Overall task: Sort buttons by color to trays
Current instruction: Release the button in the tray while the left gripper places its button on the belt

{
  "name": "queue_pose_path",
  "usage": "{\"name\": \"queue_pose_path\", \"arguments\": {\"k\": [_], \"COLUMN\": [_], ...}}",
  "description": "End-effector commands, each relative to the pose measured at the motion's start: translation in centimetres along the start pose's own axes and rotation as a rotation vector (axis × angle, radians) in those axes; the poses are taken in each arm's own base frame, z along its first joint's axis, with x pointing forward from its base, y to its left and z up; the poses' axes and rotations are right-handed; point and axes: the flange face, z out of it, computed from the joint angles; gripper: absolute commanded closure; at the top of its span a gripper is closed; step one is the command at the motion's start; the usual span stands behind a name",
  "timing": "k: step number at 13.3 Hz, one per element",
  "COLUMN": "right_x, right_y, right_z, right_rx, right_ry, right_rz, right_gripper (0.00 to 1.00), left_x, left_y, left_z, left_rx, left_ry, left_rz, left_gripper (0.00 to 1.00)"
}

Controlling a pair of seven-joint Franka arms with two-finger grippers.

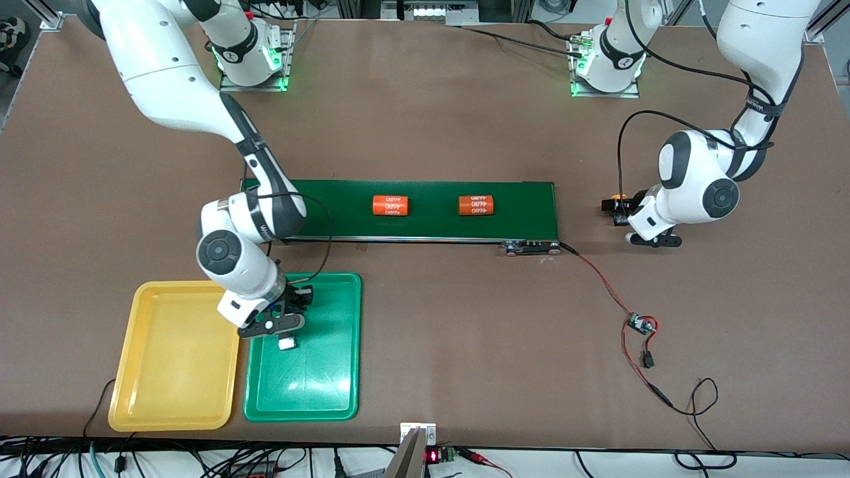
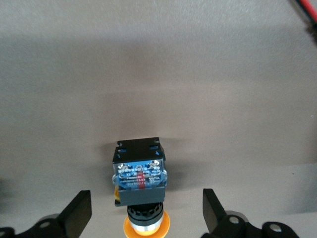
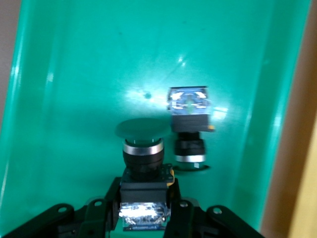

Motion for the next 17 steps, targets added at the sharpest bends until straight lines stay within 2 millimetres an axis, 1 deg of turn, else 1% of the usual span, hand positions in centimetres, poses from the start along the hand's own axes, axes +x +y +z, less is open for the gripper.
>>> {"name": "queue_pose_path", "arguments": {"k": [1, 2, 3, 5, 6, 7, 8, 9, 10, 11, 12, 13, 14, 15, 16, 17], "right_x": [0.7, 0.7, 0.7, 0.5, 0.5, 0.6, 0.6, 0.6, 0.5, 0.5, 0.5, 0.7, 0.8, 0.5, 0.0, -0.5], "right_y": [-0.5, -0.4, -0.4, -1.0, -1.2, -1.3, -1.3, -1.2, -1.3, -1.4, -1.2, -0.7, -0.6, -0.5, -0.2, 0.2], "right_z": [0.0, 0.1, 0.1, 0.6, 0.7, 0.7, 0.8, 0.8, 1.0, 0.9, 0.8, 0.3, -0.2, -0.8, -1.2, -1.7], "right_rx": [0.002, 0.001, 0.001, 0.002, 0.006, 0.008, 0.009, 0.009, 0.009, 0.011, 0.007, 0.003, 0.007, 0.005, -0.007, -0.017], "right_ry": [0.022, 0.021, 0.021, 0.015, 0.026, 0.04, 0.044, 0.043, 0.04, 0.041, 0.043, 0.049, 0.05, 0.047, 0.042, 0.035], "right_rz": [0.022, 0.023, 0.024, 0.037, 0.042, 0.041, 0.043, 0.047, 0.047, 0.045, 0.043, 0.049, 0.057, 0.058, 0.058, 0.058], "right_gripper": [0.93, 0.93, 0.92, 0.87, 0.71, 0.53, 0.33, 0.33, 0.3, 0.29, 0.2, 0.12, 0.02, 0.0, 0.0, 0.0], "left_x": [-0.1, -0.2, -0.2, -0.2, -0.1, 0.0, 0.3, 0.6, 0.8, 0.8, 0.8, 0.5, 0.2, -0.1, -0.5, -1.1], "left_y": [0.2, 0.3, 0.3, 0.5, 0.6, 0.8, 1.2, 1.6, 2.2, 4.0, 5.8, 8.6, 10.4, 12.4, 14.9, 17.8], "left_z": [1.1, 1.2, 0.9, 0.5, 0.0, -1.0, -2.4, -4.4, -6.1, -8.0, -9.5, -10.5, -11.1, -11.1, -10.7, -9.9], "left_rx": [-0.012, -0.012, -0.011, -0.009, -0.01, -0.007, -0.005, -0.001, -0.001, 0.007, 0.011, 0.016, 0.017, 0.012, 0.016, 0.02], "left_ry": [-0.017, -0.022, -0.022, -0.016, -0.018, -0.006, 0.019, 0.043, 0.047, 0.051, 0.061, 0.074, 0.085, 0.088, 0.086, 0.08], "left_rz": [0.001, 0.003, 0.004, 0.009, 0.011, 0.014, 0.021, 0.028, 0.038, 0.07, 0.1, 0.144, 0.169, 0.173, 0.166, 0.181], "left_gripper": [0.2, 0.28, 0.39, 0.71, 0.86, 0.94, 1.0, 1.0, 1.0, 1.0, 1.0, 1.0, 1.0, 1.0, 1.0, 1.0]}}
